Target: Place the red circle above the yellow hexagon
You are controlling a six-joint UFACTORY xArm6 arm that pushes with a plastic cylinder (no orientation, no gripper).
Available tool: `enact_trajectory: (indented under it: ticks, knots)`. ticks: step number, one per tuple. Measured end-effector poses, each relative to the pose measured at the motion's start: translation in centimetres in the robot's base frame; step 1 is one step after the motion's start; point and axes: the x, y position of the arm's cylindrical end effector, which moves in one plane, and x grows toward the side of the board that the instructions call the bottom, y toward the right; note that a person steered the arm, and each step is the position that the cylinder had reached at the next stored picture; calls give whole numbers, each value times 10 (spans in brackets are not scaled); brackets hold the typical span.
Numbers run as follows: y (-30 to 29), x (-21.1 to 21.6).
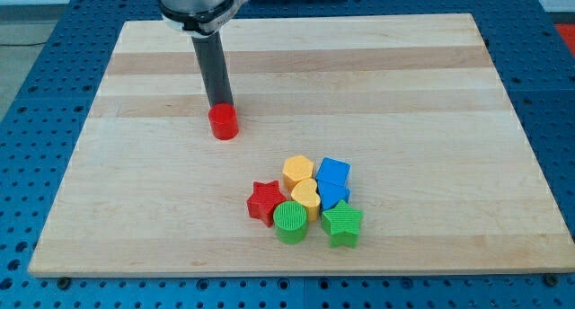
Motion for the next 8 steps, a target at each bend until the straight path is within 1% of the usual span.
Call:
enact_trajectory:
  ticks: [1, 2, 3, 5, 6, 8]
  knots:
    - [-11, 7]
    - [-23, 25]
    - [-10, 45]
    - [79, 45]
    - [92, 46]
    - [105, 61]
